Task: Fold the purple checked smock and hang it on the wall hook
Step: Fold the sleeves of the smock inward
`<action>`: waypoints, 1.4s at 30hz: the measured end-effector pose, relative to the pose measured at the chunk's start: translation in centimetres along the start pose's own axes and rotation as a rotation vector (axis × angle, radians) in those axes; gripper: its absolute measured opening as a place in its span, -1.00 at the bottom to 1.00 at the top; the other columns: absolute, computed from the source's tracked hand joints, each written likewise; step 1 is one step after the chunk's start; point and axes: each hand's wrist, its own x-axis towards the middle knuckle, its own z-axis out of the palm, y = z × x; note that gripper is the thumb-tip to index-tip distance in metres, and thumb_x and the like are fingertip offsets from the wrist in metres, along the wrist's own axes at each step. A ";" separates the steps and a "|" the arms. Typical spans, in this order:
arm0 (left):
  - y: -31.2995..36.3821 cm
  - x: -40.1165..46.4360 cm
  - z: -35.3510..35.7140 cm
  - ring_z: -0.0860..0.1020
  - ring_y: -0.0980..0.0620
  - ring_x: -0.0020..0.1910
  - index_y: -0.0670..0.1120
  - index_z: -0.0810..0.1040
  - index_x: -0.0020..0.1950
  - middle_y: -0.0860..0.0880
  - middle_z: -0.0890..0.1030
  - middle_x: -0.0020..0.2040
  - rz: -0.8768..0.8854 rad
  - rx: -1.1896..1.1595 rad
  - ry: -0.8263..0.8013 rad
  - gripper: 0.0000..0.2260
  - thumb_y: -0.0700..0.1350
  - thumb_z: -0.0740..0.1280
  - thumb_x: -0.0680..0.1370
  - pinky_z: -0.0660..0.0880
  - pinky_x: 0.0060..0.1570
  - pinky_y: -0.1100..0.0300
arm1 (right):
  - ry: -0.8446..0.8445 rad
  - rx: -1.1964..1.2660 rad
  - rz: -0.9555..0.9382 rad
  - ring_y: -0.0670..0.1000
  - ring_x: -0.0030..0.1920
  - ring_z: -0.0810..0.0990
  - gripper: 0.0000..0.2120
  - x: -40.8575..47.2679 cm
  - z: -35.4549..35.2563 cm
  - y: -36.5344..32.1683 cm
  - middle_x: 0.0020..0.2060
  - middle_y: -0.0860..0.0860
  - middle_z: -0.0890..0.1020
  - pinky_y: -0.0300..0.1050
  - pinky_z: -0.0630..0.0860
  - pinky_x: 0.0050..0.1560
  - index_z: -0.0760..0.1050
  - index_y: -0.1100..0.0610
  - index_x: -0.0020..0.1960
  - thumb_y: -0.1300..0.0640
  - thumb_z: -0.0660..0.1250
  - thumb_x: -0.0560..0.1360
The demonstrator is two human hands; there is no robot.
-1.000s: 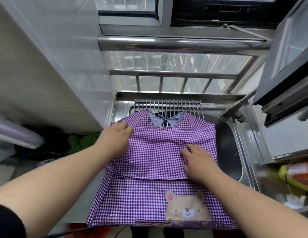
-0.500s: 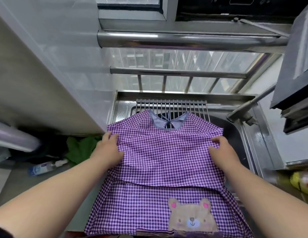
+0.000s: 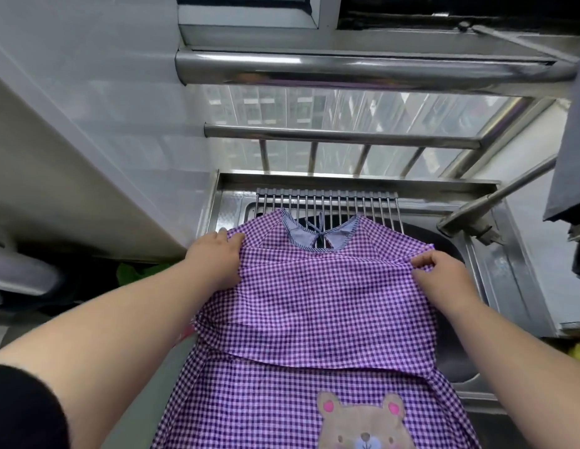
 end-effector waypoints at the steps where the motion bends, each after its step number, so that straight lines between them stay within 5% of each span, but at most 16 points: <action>1: -0.3 0.7 -0.5 0.41 -0.20 0.47 -0.02 0.00 0.68 -0.16 0.41 0.54 -0.007 0.043 -0.032 -0.06 0.31 0.39 0.46 0.41 0.46 -0.17 | 0.014 -0.026 -0.002 0.01 0.00 0.55 -0.88 0.2 -0.1 0.2 0.24 0.05 0.66 -0.04 0.48 0.00 0.62 -0.06 0.10 0.13 0.41 0.60; 5: 0.0 2.0 -2.4 0.49 -0.19 0.37 -0.09 0.14 0.61 -0.11 0.56 0.39 -0.055 0.144 -0.048 -0.02 0.44 0.40 0.40 0.39 0.41 -0.17 | 0.005 0.007 -0.024 0.04 0.11 0.54 -0.66 0.6 -0.4 0.6 0.37 0.04 0.59 0.00 0.49 0.09 0.54 -0.02 0.36 0.18 0.41 0.61; 9: 0.8 2.2 -3.3 0.49 -0.12 0.30 0.02 0.52 0.34 -0.01 0.60 0.24 -0.099 0.127 -0.126 -0.44 0.33 0.39 0.48 0.31 0.41 -0.12 | -0.026 0.063 -0.034 0.01 0.05 0.55 -0.39 0.6 -0.8 0.5 0.28 0.04 0.61 -0.02 0.49 0.03 0.35 -0.07 0.55 0.21 0.44 0.57; 14: 0.8 2.4 -2.9 0.53 0.00 0.00 0.08 0.59 -0.04 0.11 0.60 -0.07 -0.089 0.099 -0.130 -0.73 0.26 0.40 0.48 0.37 0.26 -0.07 | -0.067 0.071 0.043 0.05 0.06 0.57 -0.53 1.4 -0.8 0.2 0.19 0.06 0.65 0.03 0.52 0.14 0.51 0.10 0.40 -0.03 0.50 0.56; 17: 0.9 2.6 -2.4 0.61 0.02 -0.07 0.05 0.62 0.08 0.09 0.64 -0.07 -0.044 -0.073 -0.185 -0.77 0.10 0.45 0.47 0.51 0.09 0.01 | -0.049 0.162 0.110 0.16 0.25 0.63 -0.45 2.0 -0.8 0.0 0.31 0.09 0.63 0.19 0.57 0.31 0.46 0.11 0.47 0.00 0.52 0.55; 20: 1.0 2.4 -2.2 0.64 -0.03 0.03 -0.04 0.61 0.28 0.01 0.66 0.07 -0.023 -0.187 -0.303 -0.65 -0.07 0.48 0.50 0.63 0.12 0.07 | -0.130 0.187 0.152 0.14 0.11 0.66 -0.65 2.6 -0.8 -0.2 0.18 0.08 0.69 0.14 0.60 0.22 0.59 0.16 0.34 0.10 0.47 0.58; 23: 0.8 2.4 -2.1 0.64 0.00 -0.02 -0.05 0.63 0.27 0.01 0.66 0.03 0.015 -0.145 -0.237 -0.67 -0.16 0.40 0.51 0.65 0.07 0.09 | -0.138 0.131 0.124 0.13 0.05 0.66 -0.76 3.1 -0.8 -0.3 0.11 0.08 0.70 0.11 0.60 0.19 0.64 0.14 0.24 0.12 0.41 0.60; 27: 0.6 2.7 -2.8 0.64 0.04 -0.13 0.00 0.67 0.15 0.06 0.66 -0.09 0.036 -0.144 -0.147 -0.76 -0.15 0.32 0.52 0.66 -0.03 0.10 | -0.064 0.076 0.073 0.15 0.04 0.64 -0.82 3.6 -1.2 -0.5 0.03 0.06 0.68 0.10 0.58 0.15 0.63 0.10 0.16 0.07 0.39 0.60; 36: 1.0 4.1 -6.0 0.63 -0.06 -0.06 0.02 0.61 0.14 0.00 0.65 -0.01 0.029 -0.097 0.005 -0.79 -0.12 0.25 0.56 0.57 -0.13 0.07 | -0.002 0.068 0.031 0.14 -0.03 0.64 -0.83 5.9 -2.4 -1.6 -0.02 0.08 0.71 0.02 0.53 0.01 0.67 0.13 0.06 0.04 0.40 0.59; 42: 0.8 5.2 -7.4 0.61 -0.09 -0.07 0.00 0.61 0.09 0.00 0.62 -0.05 -0.019 -0.082 0.054 -0.80 -0.10 0.22 0.57 0.54 -0.14 0.03 | 0.037 0.050 0.018 0.20 0.02 0.66 -0.77 7.5 -2.8 -3.2 0.01 0.11 0.72 0.13 0.61 0.15 0.69 0.13 0.09 0.00 0.38 0.59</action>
